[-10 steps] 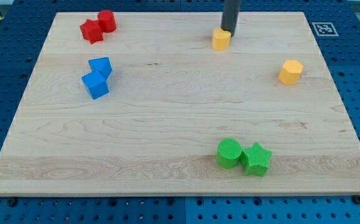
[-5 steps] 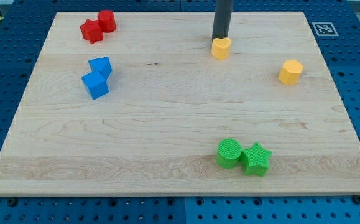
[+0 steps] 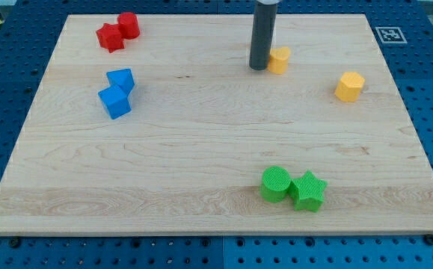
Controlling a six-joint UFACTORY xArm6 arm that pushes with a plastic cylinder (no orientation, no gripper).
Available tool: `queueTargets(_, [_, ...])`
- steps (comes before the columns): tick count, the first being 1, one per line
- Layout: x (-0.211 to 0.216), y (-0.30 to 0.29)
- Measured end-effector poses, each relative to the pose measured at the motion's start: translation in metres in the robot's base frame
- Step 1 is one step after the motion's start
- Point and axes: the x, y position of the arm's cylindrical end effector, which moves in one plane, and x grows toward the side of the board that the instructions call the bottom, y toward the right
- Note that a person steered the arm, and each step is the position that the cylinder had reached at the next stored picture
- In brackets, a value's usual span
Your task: Move the yellow heart into the yellow hexagon
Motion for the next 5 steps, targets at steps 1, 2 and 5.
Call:
queueTargets(1, [-0.022, -0.008])
queueTargets(2, [-0.031, -0.004])
queueTargets(5, [0.009, 0.063])
